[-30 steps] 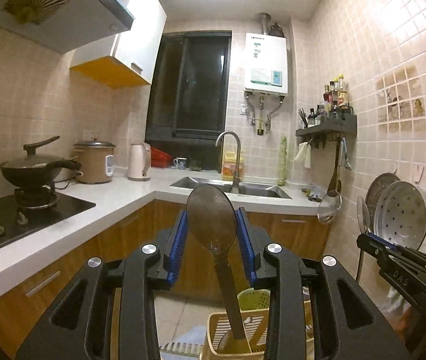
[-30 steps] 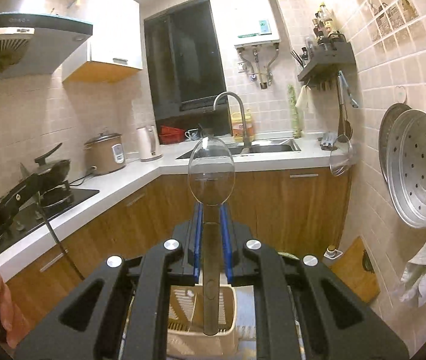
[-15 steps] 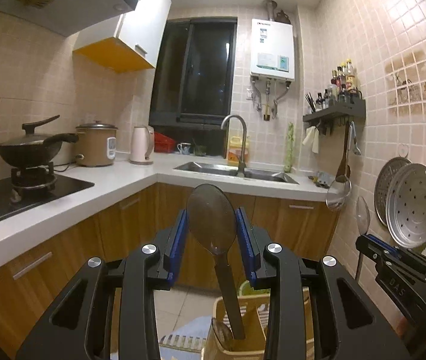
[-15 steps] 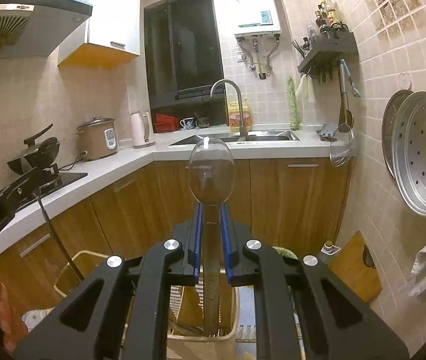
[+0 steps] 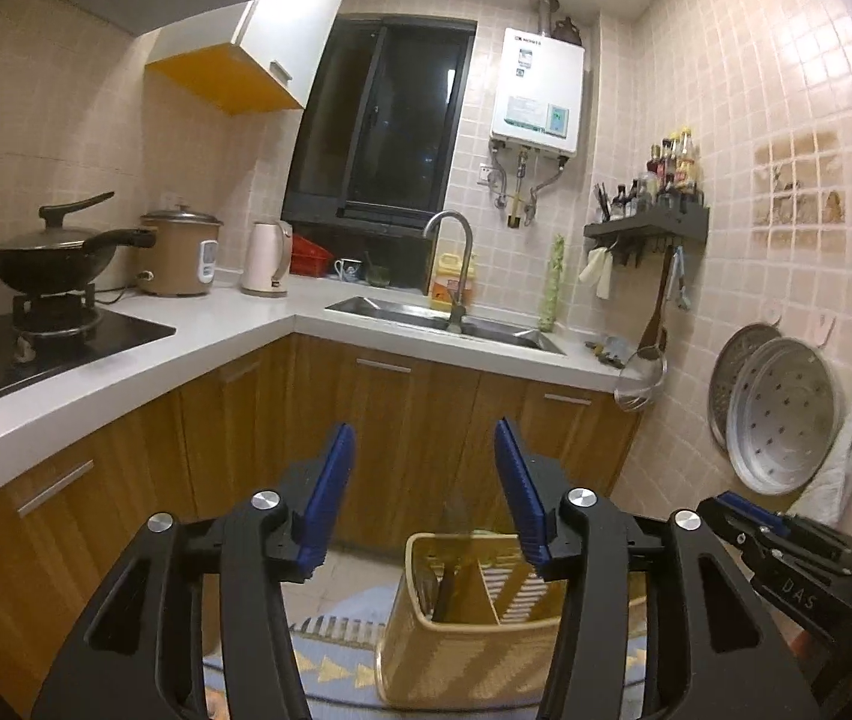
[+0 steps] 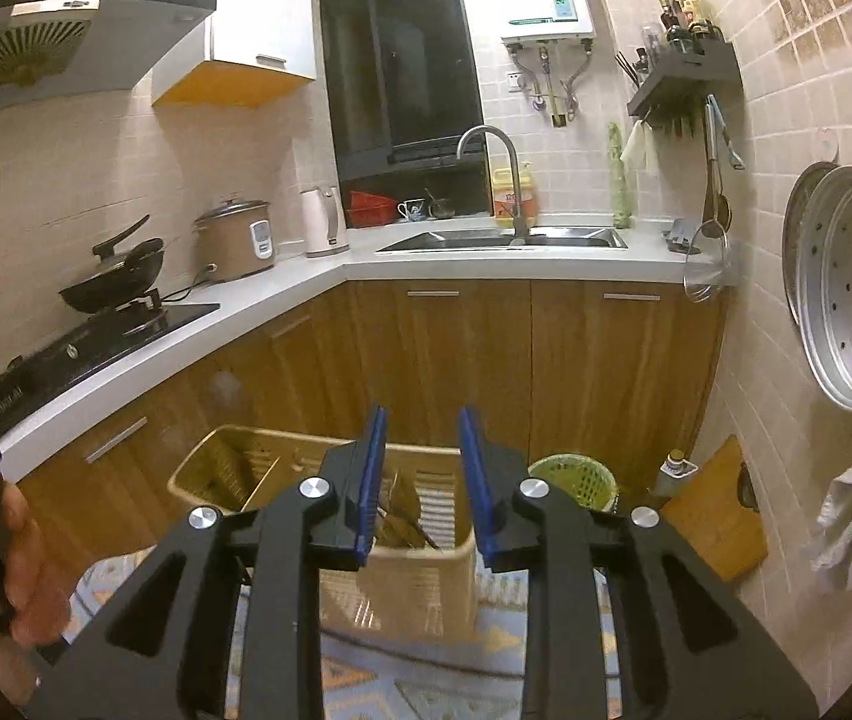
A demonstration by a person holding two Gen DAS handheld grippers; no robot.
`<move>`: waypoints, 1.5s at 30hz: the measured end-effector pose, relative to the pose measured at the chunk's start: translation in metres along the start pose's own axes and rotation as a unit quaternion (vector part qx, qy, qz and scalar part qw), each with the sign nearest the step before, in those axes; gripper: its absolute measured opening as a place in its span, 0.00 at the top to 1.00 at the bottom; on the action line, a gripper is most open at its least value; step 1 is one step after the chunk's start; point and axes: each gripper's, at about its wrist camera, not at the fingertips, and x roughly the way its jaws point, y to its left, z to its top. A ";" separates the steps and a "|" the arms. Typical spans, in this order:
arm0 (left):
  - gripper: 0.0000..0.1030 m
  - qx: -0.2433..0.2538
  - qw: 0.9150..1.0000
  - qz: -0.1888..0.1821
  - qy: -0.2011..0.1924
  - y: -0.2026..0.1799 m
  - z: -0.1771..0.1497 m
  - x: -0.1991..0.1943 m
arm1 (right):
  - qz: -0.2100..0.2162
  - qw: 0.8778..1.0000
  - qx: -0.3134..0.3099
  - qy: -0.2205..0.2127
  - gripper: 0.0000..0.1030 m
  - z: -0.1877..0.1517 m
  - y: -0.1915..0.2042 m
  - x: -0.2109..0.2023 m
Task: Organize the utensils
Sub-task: 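Lower the right tool and grasp a wooden chopstick upright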
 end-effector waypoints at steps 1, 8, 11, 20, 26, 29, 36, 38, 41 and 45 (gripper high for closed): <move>0.52 -0.004 1.000 -0.003 0.001 0.001 0.003 -0.006 | 0.003 1.000 0.001 0.002 0.77 0.001 -0.001 -0.008; 0.51 -0.046 0.997 -0.033 0.043 0.022 0.029 -0.061 | 0.041 0.999 0.003 0.020 0.76 0.010 0.005 -0.063; 0.49 -0.055 0.994 -0.044 0.079 0.031 0.032 -0.076 | 0.061 0.998 0.001 0.031 0.74 0.011 0.013 -0.085; 0.43 -0.054 0.957 -0.035 0.284 0.069 -0.061 -0.088 | 0.063 0.981 -0.015 0.184 0.49 -0.031 0.042 -0.081; 0.47 -0.058 0.907 -0.032 0.415 0.087 -0.152 -0.077 | 0.099 0.927 -0.016 0.362 0.57 -0.090 0.073 -0.037; 0.49 -0.050 0.894 -0.033 0.445 0.087 -0.177 -0.078 | 0.102 0.905 -0.034 0.411 0.64 -0.112 0.093 -0.015; 0.53 0.015 0.893 -0.009 0.450 0.076 -0.189 -0.084 | 0.115 0.876 -0.040 0.467 0.65 -0.142 0.124 0.024; 0.56 0.035 0.892 -0.001 0.451 0.072 -0.189 -0.085 | 0.112 0.872 -0.040 0.476 0.69 -0.144 0.130 0.033; 0.62 0.050 0.892 0.007 0.450 0.068 -0.189 -0.086 | 0.111 0.869 -0.046 0.479 0.72 -0.150 0.137 0.038; 0.63 0.047 0.890 0.005 0.453 0.070 -0.187 -0.085 | 0.120 0.866 -0.055 0.482 0.79 -0.154 0.146 0.041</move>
